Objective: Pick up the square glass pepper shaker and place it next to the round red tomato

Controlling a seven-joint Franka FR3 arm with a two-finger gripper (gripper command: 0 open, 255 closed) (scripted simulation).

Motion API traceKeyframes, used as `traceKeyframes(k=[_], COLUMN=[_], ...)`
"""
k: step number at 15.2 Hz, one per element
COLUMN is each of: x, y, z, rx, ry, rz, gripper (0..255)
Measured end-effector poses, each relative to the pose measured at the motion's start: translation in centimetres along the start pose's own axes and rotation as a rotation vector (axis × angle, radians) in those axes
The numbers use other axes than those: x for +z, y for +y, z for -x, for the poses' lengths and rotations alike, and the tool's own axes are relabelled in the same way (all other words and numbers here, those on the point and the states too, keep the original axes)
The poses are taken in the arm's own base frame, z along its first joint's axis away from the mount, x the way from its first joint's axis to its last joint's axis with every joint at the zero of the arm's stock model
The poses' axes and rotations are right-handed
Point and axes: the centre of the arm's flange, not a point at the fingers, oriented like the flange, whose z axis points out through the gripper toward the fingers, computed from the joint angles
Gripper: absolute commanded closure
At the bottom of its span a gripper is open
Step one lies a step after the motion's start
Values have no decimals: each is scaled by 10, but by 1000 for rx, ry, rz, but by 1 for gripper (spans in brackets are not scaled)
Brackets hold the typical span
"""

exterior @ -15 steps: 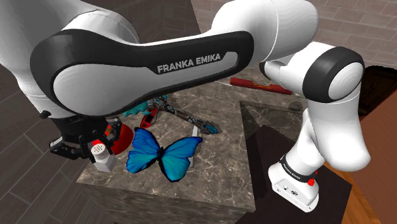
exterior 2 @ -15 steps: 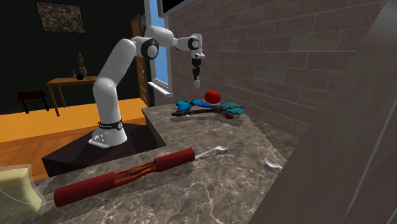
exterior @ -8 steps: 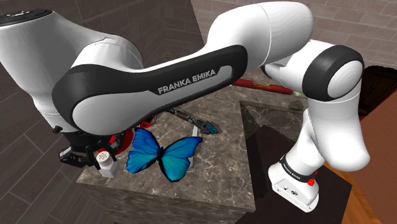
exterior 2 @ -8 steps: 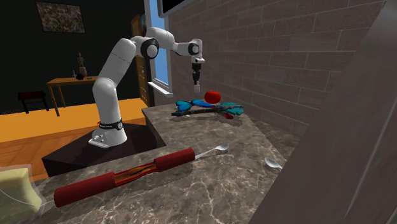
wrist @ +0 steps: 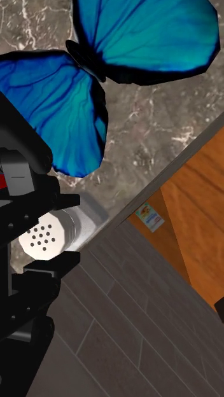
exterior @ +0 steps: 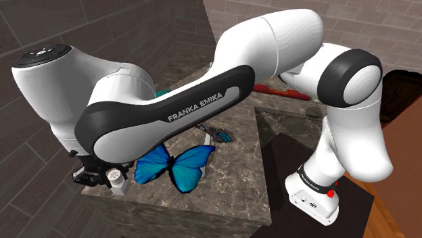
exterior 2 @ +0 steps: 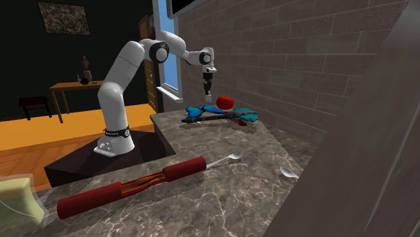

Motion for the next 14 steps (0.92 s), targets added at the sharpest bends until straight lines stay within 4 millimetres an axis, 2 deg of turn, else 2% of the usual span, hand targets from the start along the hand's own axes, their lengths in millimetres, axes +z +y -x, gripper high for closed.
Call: traceKeyframes(k=[4,9,10,14], x=[16,20,20,20], y=[-1,0,0,0], z=[0,-1,-1,-1], rx=[0,0,0,0], ry=[0,0,0,0], rz=[0,0,0,0], gripper=[255,255,0,0])
